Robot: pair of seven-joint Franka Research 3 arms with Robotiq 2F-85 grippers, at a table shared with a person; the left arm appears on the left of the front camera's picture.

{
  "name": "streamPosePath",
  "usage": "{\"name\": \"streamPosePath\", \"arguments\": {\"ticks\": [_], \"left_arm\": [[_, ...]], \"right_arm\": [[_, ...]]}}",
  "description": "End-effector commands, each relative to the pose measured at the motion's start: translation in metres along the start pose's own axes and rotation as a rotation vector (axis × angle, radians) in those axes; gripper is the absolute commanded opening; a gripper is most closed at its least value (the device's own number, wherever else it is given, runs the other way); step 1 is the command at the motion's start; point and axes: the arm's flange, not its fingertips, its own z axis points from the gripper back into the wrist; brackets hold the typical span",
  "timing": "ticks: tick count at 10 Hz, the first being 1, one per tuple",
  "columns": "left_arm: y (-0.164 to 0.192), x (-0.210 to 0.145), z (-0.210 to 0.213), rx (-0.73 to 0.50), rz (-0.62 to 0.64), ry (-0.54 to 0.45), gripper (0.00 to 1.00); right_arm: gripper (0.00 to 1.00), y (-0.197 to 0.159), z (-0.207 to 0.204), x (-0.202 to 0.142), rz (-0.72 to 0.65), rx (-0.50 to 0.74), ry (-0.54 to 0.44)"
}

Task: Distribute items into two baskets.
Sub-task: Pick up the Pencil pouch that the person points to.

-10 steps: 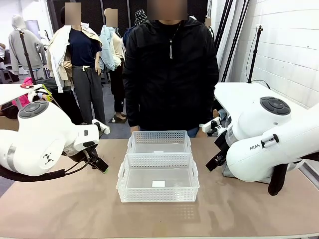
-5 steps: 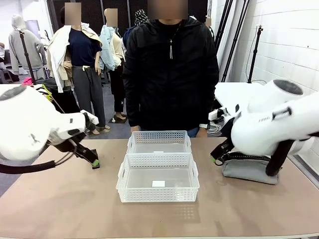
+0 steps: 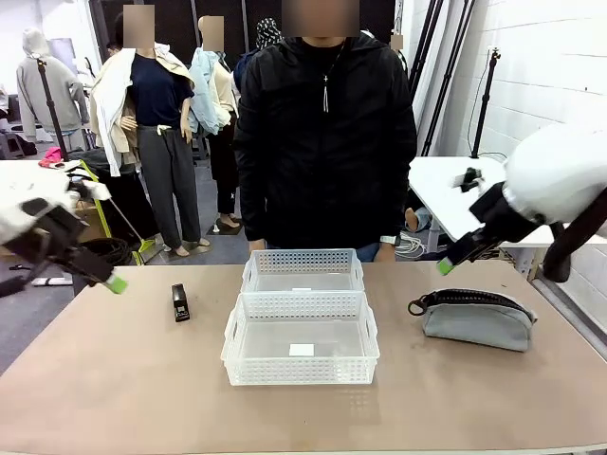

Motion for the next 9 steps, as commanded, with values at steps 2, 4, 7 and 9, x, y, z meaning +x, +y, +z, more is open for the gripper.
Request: {"name": "streamPosePath", "arguments": {"ticks": [2,4,7,9], "left_arm": [[0.026,-0.027,0.060,-0.091,0.132,-0.045,1.00],[0.043,-0.032,0.095,-0.054,0.155,-0.089,1.00],[0.078,-0.054,0.128,-0.037,0.170,-0.194,1.00],[0.091,-0.069,0.140,0.005,0.201,-0.310,1.00]], "right_arm": [[1.00,-0.034,0.034,-0.010,-0.086,0.128,-0.077],[1.00,-0.043,0.050,-0.019,-0.101,0.179,-0.127],[1.00,-0.056,0.071,-0.045,-0.138,0.236,-0.172],[1.00,-0.067,0.086,-0.065,-0.174,0.196,-0.222]]}}
